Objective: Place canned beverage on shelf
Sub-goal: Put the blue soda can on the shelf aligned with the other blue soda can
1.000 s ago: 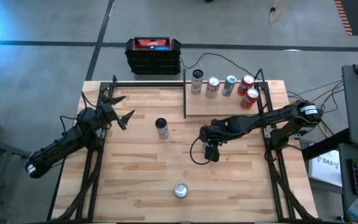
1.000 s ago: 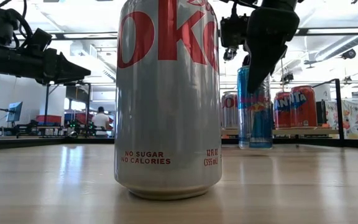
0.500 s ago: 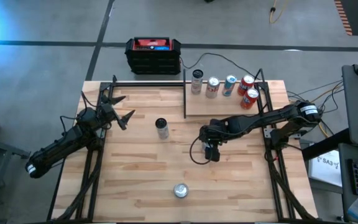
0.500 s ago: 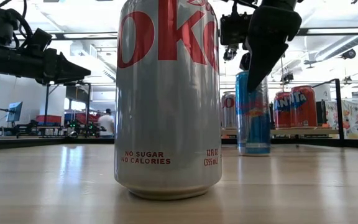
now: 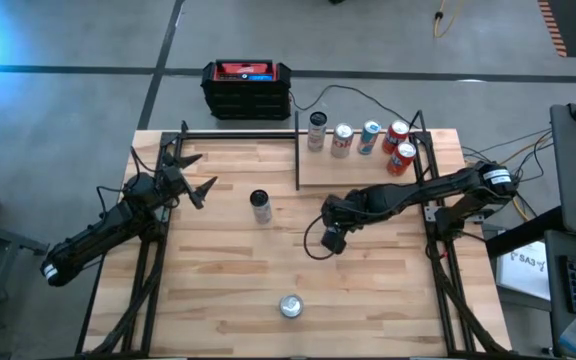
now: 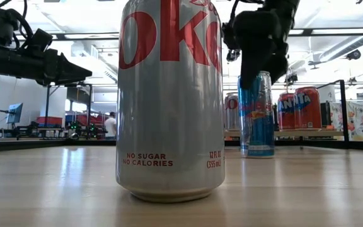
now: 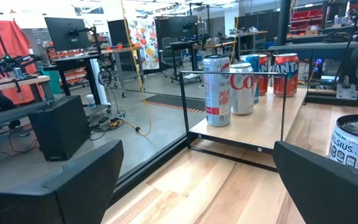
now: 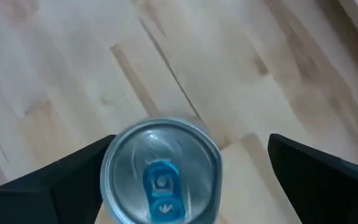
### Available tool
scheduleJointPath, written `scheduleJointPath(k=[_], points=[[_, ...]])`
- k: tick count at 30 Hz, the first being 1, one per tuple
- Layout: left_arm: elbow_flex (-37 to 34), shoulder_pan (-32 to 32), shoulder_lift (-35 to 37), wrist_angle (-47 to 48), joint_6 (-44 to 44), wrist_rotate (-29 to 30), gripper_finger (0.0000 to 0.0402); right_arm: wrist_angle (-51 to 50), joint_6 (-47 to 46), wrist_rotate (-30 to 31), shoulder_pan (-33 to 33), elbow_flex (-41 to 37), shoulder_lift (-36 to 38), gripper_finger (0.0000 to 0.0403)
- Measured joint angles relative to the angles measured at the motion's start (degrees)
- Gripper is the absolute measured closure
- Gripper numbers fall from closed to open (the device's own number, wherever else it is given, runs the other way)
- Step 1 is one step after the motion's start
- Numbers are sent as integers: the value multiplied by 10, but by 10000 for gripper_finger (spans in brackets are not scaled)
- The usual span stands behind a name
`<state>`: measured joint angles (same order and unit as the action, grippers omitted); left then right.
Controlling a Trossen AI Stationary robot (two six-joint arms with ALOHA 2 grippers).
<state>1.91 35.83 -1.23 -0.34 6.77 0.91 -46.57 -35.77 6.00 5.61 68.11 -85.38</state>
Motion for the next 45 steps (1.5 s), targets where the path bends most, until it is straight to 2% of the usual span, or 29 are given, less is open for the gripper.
scheduleJointPath(k=[9,12,20,23,33,45], points=[[0,0,0,0,0,0,3,-97,-280,1,1,40,0,3],[0,0,0,0,0,0,3,-117,-410,2,1,42,0,3],[0,0,0,0,0,0,3,-108,-735,-16,12,44,0,3],[0,0,0,0,0,0,3,-97,-821,-17,15,44,-2,3],[0,0,0,1,0,0,3,-70,-918,-18,12,50,-67,3],[0,0,0,0,0,0,3,-143,-937,-17,-16,146,-159,3]])
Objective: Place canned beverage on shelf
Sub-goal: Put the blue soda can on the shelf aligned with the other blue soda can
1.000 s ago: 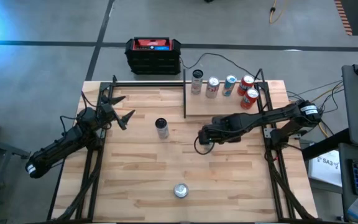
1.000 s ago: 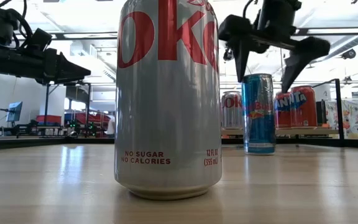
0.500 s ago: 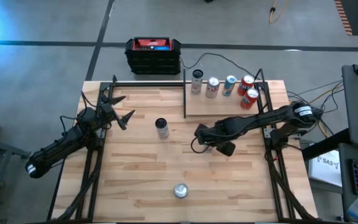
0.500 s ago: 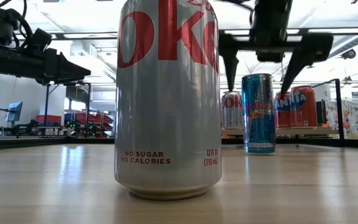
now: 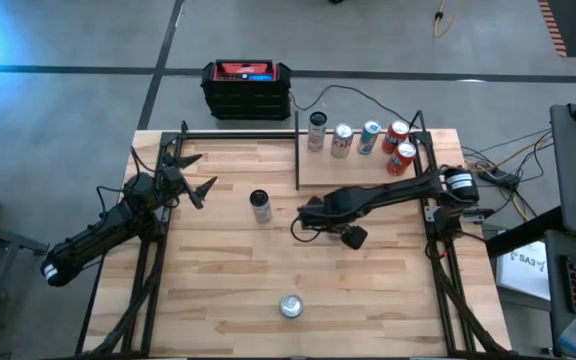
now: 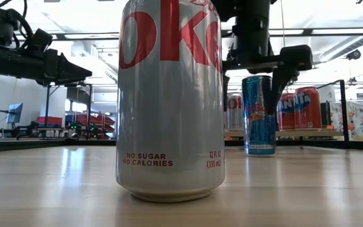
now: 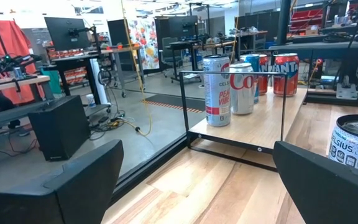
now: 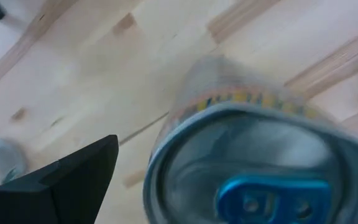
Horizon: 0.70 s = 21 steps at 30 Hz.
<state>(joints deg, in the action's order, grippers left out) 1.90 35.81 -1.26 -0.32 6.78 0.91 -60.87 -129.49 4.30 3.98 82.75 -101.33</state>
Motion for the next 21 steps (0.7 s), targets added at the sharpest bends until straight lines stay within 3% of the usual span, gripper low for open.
scheduleJointPath(k=[7,21], points=[[0,0,0,0,0,0,3,-70,0,3,-2,50,-49,3],[0,0,0,0,0,0,3,-81,-46,33,-2,61,-65,3]])
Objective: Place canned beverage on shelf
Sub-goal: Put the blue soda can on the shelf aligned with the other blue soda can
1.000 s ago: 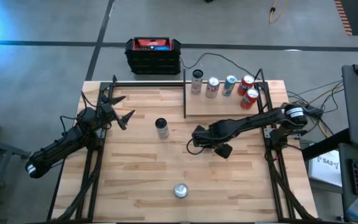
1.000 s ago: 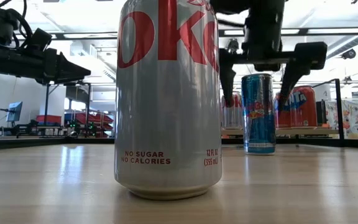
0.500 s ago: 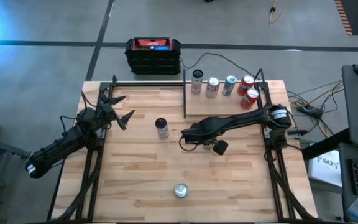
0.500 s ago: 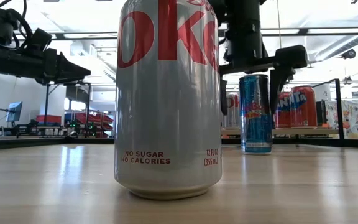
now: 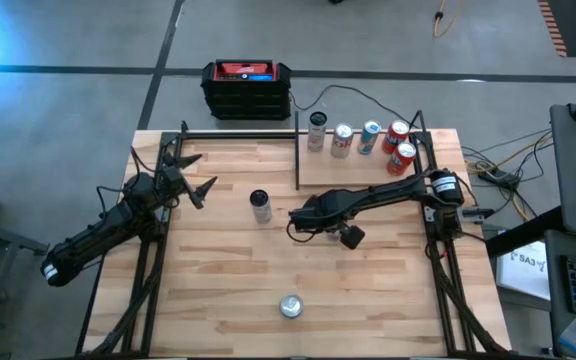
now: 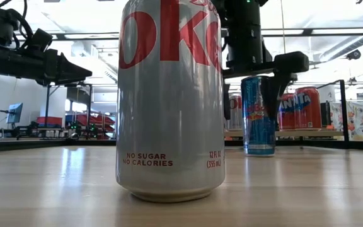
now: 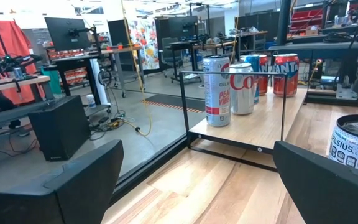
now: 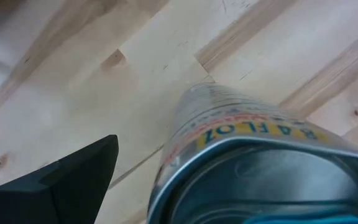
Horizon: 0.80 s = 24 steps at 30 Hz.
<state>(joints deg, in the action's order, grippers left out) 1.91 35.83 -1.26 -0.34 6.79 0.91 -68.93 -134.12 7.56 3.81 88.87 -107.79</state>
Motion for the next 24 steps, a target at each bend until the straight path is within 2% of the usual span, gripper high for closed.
scheduleJointPath(k=[9,12,15,24], points=[[0,0,0,0,0,0,3,0,-24,1,0,0,1,4],[0,0,0,0,0,0,3,-2,-24,1,1,0,1,16],[0,0,0,0,0,0,3,-3,-24,0,4,0,1,47],[0,0,0,0,0,0,3,-13,-24,-1,11,0,1,179]])
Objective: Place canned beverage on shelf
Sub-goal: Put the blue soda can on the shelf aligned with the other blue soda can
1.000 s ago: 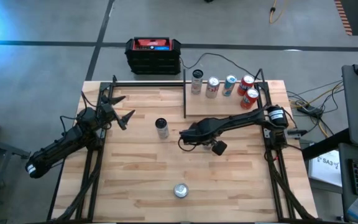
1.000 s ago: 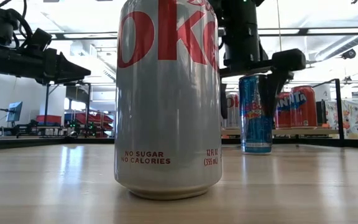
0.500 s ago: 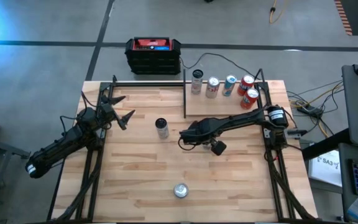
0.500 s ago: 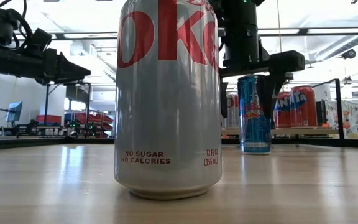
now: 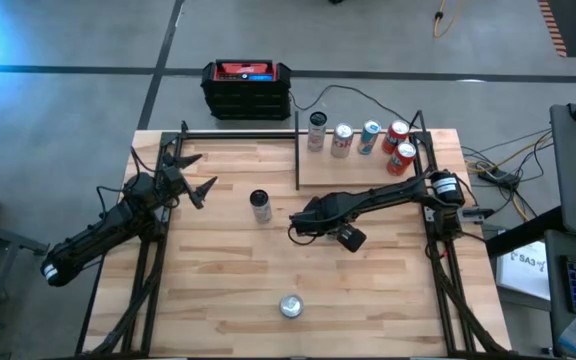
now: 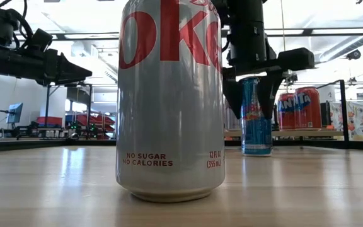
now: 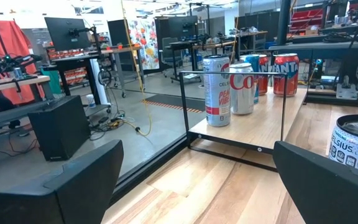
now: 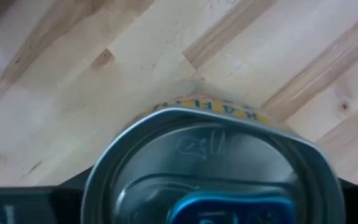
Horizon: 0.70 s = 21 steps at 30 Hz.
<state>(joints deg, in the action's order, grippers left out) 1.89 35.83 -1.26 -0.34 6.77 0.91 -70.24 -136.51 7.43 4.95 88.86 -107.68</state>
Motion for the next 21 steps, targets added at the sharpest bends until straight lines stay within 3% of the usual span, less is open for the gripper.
scheduleJointPath(k=[10,21], points=[[0,0,0,0,0,0,3,-19,43,6,2,29,3,179],[0,0,0,0,0,0,3,-194,14,92,2,125,5,177]])
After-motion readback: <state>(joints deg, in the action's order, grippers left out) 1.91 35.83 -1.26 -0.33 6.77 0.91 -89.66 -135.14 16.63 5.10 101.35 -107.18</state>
